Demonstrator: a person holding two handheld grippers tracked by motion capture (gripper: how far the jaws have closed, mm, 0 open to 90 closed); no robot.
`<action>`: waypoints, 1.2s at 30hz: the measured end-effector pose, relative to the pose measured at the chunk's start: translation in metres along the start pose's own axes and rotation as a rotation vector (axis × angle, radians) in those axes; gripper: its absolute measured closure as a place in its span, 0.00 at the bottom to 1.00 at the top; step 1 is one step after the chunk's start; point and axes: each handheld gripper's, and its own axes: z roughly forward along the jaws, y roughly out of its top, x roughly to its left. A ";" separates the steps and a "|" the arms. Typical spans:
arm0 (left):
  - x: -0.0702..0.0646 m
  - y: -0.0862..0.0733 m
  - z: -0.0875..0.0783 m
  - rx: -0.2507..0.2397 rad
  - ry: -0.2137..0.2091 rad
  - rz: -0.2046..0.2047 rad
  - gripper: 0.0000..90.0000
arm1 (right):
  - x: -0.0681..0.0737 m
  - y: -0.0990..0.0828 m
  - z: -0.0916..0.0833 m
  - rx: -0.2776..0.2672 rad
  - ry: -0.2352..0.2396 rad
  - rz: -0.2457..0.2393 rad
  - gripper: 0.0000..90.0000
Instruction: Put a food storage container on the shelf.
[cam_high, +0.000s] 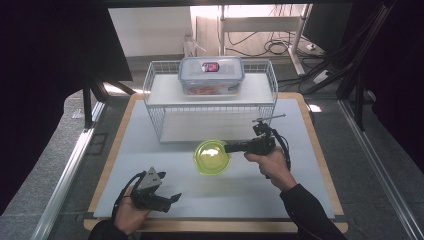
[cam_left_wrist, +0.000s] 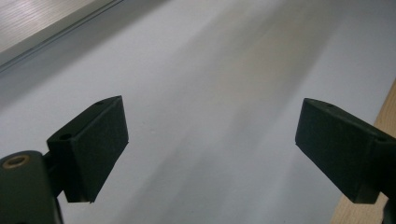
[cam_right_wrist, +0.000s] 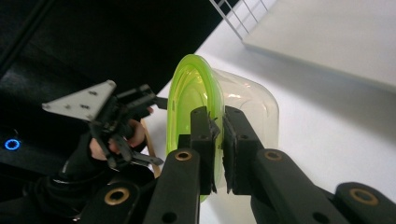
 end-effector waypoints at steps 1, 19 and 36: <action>0.000 0.000 0.000 0.000 0.000 0.000 0.10 | 0.000 0.000 0.000 0.000 0.000 0.000 0.93; 0.000 0.000 0.000 -0.002 -0.006 0.006 0.10 | 0.032 0.045 -0.036 -0.082 0.024 -0.016 0.93; 0.004 -0.001 -0.002 -0.028 0.008 -0.023 0.07 | 0.053 0.092 -0.067 -0.168 0.027 -0.006 0.93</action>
